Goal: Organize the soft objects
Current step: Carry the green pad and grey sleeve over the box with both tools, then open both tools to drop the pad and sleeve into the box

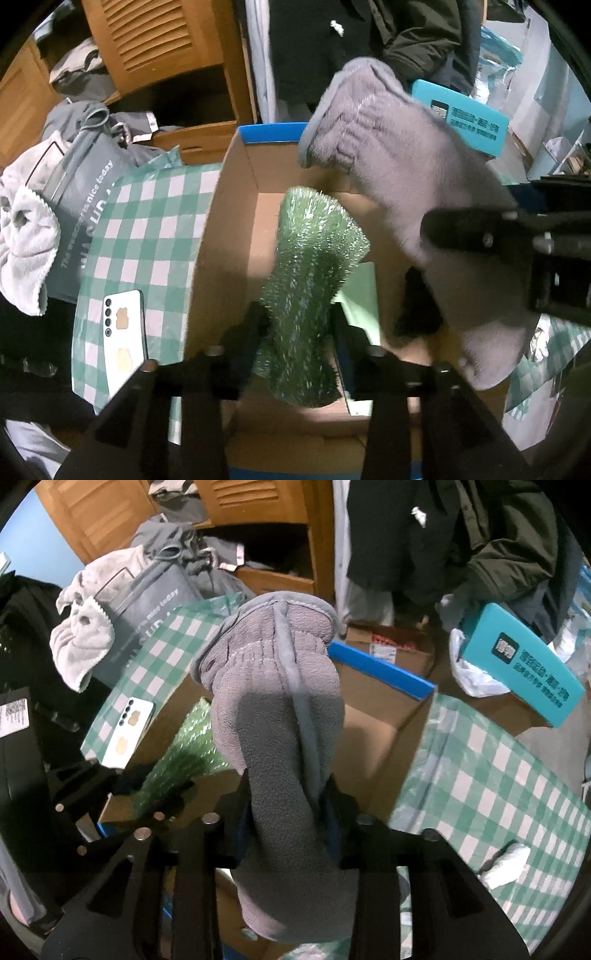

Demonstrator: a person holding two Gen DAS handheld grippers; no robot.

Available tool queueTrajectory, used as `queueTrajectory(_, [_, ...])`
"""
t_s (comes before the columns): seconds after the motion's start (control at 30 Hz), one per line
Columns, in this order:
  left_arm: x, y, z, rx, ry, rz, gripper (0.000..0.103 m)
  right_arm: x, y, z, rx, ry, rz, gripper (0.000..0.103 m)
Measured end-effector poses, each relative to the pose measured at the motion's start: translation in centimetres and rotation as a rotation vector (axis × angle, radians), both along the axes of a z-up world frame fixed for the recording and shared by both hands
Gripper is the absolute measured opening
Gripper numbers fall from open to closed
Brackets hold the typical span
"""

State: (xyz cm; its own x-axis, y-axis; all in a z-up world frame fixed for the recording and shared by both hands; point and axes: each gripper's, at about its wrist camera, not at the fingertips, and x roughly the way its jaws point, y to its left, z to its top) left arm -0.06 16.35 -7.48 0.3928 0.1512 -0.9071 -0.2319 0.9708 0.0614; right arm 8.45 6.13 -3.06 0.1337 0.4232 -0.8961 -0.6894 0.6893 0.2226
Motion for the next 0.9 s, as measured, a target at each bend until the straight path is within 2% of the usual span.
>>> queueTrajectory(0.03, [0.0, 0.1, 0.0, 0.005, 0.002, 0.006, 0.049, -0.1, 0.1, -0.1, -0.006, -0.001, 0.000, 0.052])
queueTrajectory(0.27, [0.1, 0.1, 0.5, 0.025, -0.008, 0.016, 0.061, 0.1, -0.4, 0.6, -0.009, -0.035, -0.023, 0.062])
queueTrajectory(0.6, [0.6, -1.5, 0.8, 0.025, -0.013, -0.025, 0.064, 0.7, -2.8, 1.3, -0.007, -0.043, -0.069, 0.068])
queueTrajectory(0.9, [1.1, -3.5, 1.4, 0.017, -0.026, -0.068, 0.065, 0.8, -5.9, 0.9, -0.023, -0.038, -0.100, 0.069])
